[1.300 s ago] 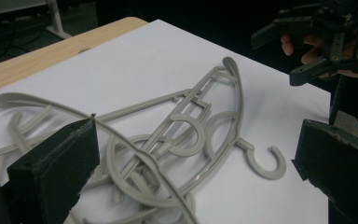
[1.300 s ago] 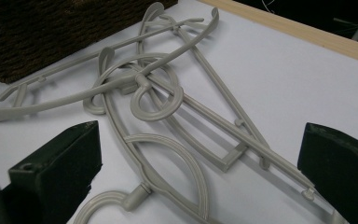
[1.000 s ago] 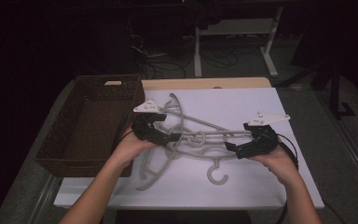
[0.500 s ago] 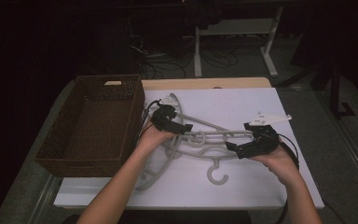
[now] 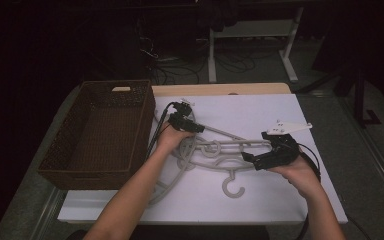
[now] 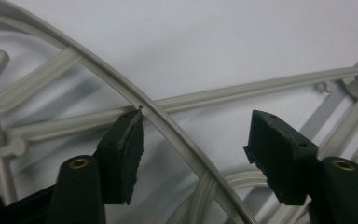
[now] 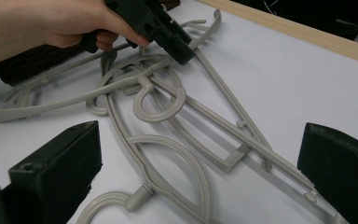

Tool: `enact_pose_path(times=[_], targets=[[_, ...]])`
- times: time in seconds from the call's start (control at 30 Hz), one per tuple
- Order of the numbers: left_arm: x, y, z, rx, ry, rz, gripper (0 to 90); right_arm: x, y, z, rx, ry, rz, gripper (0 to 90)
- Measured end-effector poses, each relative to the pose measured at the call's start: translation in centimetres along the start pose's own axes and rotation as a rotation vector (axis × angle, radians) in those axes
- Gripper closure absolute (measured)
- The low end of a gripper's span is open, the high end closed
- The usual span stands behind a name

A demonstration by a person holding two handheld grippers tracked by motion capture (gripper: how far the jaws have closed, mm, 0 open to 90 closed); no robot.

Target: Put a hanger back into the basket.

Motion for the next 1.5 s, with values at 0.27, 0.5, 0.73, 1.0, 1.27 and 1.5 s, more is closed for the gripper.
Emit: enact_pose_path(times=[0.27,0.5,0.73,1.0,1.27,1.5], targets=[[0.8,-0.7,0.4,-0.02,0.021,0.034,52.7,0.0,0.0,0.0,-0.001,0.002,0.0,0.0],[0.7,-0.8,0.2,-0.018,0.064,0.026,60.3,0.0,0.0,0.0,0.001,0.007,0.002,0.0],[0.3,-0.3,-0.4,-0.014,0.071,-0.002,63.8,-0.1,0.1,0.0,0.001,0.008,-0.006,0.0],[-0.8,0.5,-1.5,0.02,0.068,-0.046,70.3,-0.1,0.1,0.0,0.001,0.007,-0.007,0.0],[-1.2,1.1,-2.7,0.045,0.057,-0.053,73.4,-0.2,0.2,0.0,0.002,0.005,-0.013,0.0],[-2.1,2.5,-4.6,0.11,0.03,-0.084,74.8,-0.3,0.3,-0.1,0.004,0.002,-0.018,0.0]])
Point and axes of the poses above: each handheld gripper's, and its own axes: y roughly backward along the jaws, x roughly out of its underside, z roughly to its left, the point moved 9 cm from there along -y, roughly forward along the jaws, and after that the axes turned 13 degrees about -z, right-handed, at the moved point
